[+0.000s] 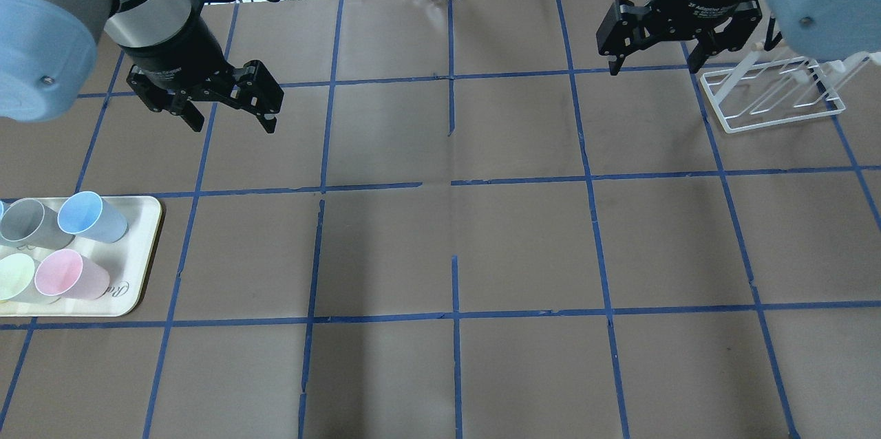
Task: Transfer IKEA cup to right arm and place on rack
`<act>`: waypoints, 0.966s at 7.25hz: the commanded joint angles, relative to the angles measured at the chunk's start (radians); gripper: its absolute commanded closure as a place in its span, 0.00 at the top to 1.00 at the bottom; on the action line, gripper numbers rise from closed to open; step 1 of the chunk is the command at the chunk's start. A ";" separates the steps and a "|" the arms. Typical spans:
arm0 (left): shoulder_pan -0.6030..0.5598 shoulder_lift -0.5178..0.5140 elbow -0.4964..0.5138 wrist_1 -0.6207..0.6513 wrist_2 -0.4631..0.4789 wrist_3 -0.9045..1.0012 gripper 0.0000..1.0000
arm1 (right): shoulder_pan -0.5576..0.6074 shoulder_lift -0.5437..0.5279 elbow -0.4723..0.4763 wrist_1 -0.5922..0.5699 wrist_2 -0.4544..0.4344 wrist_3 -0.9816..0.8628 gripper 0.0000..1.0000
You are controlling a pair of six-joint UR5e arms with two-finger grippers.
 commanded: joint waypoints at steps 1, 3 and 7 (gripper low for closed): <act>0.001 0.010 -0.006 -0.004 0.002 0.002 1.00 | 0.000 0.000 0.001 0.000 0.000 0.001 1.00; 0.007 0.004 0.012 -0.024 0.006 0.011 1.00 | 0.000 0.000 0.001 0.000 0.000 -0.001 1.00; 0.025 -0.005 0.009 -0.006 -0.001 0.010 1.00 | 0.000 0.000 0.008 0.001 0.000 0.001 1.00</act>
